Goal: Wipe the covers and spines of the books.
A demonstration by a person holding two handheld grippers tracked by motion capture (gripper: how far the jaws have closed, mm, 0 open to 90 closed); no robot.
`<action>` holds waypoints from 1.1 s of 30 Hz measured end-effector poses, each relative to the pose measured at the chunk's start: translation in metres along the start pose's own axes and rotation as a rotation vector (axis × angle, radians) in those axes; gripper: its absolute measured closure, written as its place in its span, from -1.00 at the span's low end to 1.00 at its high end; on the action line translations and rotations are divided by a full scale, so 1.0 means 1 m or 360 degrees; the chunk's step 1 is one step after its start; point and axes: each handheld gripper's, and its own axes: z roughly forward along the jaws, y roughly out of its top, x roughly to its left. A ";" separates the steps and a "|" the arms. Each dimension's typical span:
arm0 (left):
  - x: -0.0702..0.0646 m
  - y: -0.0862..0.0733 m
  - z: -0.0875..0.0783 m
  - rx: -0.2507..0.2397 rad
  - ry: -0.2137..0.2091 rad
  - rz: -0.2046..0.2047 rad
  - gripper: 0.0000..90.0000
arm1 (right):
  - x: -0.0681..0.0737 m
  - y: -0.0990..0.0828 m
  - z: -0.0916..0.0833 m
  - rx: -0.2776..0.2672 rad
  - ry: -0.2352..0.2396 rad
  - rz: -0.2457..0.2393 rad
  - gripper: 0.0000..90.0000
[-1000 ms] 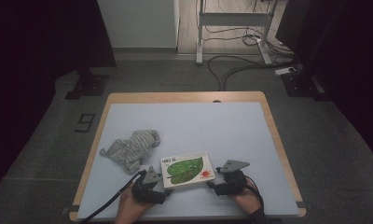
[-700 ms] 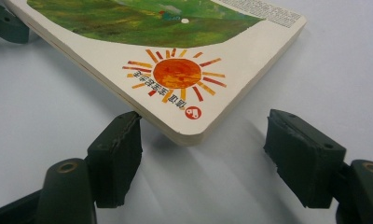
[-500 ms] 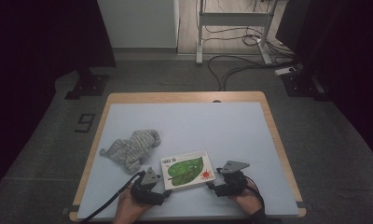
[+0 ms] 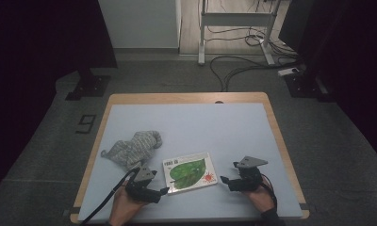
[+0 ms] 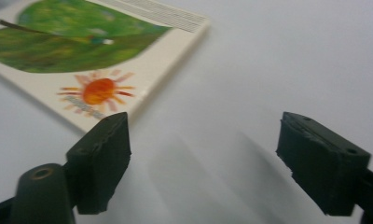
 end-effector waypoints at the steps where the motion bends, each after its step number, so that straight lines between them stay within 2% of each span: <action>1: 0.002 0.001 -0.003 -0.0004 0.0014 0.0004 -0.61 | -0.004 -0.001 -0.002 0.0006 -0.0030 0.0007 -0.68; 5: 0.010 0.006 -0.013 -0.0023 0.0053 -0.0009 -0.65 | -0.016 -0.004 -0.005 0.0029 -0.0133 0.0045 -0.73; 8: 0.017 0.010 -0.021 -0.0033 0.0071 -0.0034 -0.67 | -0.022 -0.007 -0.004 0.0067 -0.0176 0.0065 -0.96; 12: 0.026 0.014 -0.028 -0.0021 0.0117 -0.0038 -0.69 | -0.024 -0.008 0.000 0.0127 -0.0158 0.0088 -1.00; 15: 0.034 0.016 -0.033 -0.0023 0.0124 -0.0050 -0.74 | -0.021 -0.007 0.003 0.0173 -0.0193 0.0042 -1.00; 22: 0.060 0.020 -0.041 -0.0014 0.0165 -0.0122 -0.87 | -0.021 -0.008 0.003 0.0165 -0.0194 0.0040 -1.00; 27: 0.080 0.022 -0.042 -0.0019 0.0199 -0.0176 -0.85 | -0.021 -0.008 0.003 0.0163 -0.0194 0.0039 -1.00; 33: 0.102 0.031 -0.045 -0.0021 0.0243 -0.0210 -0.79 | -0.021 -0.008 0.003 0.0162 -0.0194 0.0038 -1.00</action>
